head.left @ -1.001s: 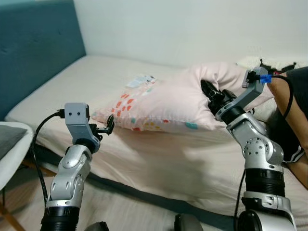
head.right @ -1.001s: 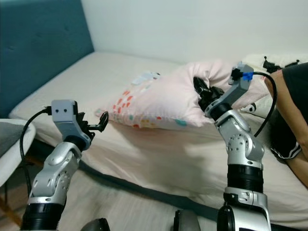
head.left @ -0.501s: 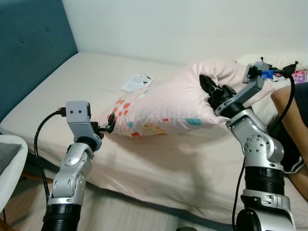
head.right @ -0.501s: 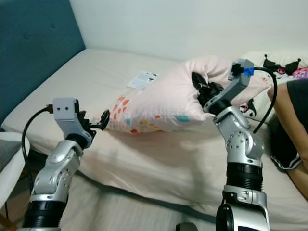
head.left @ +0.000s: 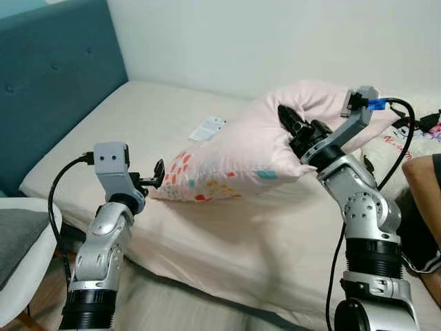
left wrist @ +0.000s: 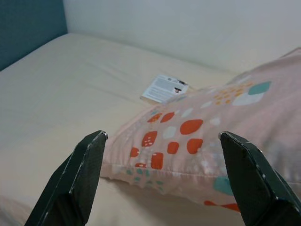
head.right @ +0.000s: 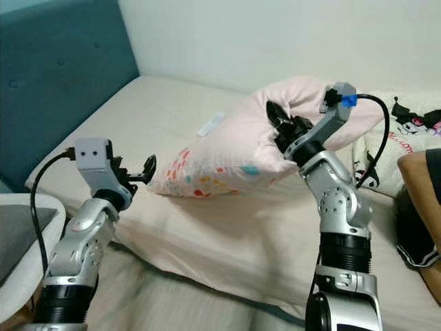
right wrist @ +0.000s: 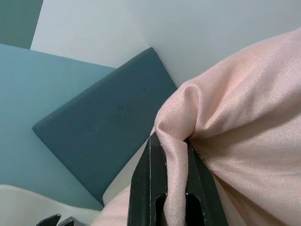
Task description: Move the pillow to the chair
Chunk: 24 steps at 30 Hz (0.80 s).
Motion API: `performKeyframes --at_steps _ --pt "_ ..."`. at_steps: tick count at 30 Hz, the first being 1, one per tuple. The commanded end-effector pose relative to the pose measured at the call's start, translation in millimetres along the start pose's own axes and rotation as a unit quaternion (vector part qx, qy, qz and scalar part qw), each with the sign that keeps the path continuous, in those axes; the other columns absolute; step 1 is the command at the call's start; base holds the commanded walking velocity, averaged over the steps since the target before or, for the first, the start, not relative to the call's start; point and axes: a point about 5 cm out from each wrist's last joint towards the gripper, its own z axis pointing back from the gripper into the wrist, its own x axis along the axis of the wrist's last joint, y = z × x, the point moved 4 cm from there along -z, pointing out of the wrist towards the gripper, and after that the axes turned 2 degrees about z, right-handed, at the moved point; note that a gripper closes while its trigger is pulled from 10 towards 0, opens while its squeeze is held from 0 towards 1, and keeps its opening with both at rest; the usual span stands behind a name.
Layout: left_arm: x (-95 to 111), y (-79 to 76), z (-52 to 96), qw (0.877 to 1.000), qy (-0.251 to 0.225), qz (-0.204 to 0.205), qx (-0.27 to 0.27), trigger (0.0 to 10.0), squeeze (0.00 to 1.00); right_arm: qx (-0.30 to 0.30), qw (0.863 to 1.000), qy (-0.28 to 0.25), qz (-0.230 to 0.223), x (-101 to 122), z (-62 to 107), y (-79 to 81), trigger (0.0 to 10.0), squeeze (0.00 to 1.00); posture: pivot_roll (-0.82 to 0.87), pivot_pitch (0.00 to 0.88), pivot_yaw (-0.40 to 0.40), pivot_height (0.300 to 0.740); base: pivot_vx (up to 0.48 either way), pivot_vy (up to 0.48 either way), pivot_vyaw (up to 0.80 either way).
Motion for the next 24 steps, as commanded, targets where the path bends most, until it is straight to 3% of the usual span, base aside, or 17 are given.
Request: performKeyframes --at_steps 1,11,24 --pt "-6 -0.4 0.6 1.0 0.01 -0.001 -0.002 10.0 0.0 0.036 0.999 -0.036 0.015 21 -5.0 18.4 0.0 0.0 -0.04 0.011 -0.01 0.689 0.0 0.0 0.0" --pt "-10 -7.3 2.1 1.0 0.008 -0.023 -0.014 10.0 0.0 0.026 0.999 -0.016 0.016 7 0.1 14.1 0.0 0.0 -0.04 0.01 -0.005 0.728 0.0 0.0 0.0" --pt "-6 -9.5 0.8 0.999 0.0 -0.027 -0.019 10.0 0.0 0.049 0.998 -0.03 0.016 13 -2.4 29.5 0.0 0.0 -0.04 0.005 -0.001 0.74 0.0 0.0 0.0"
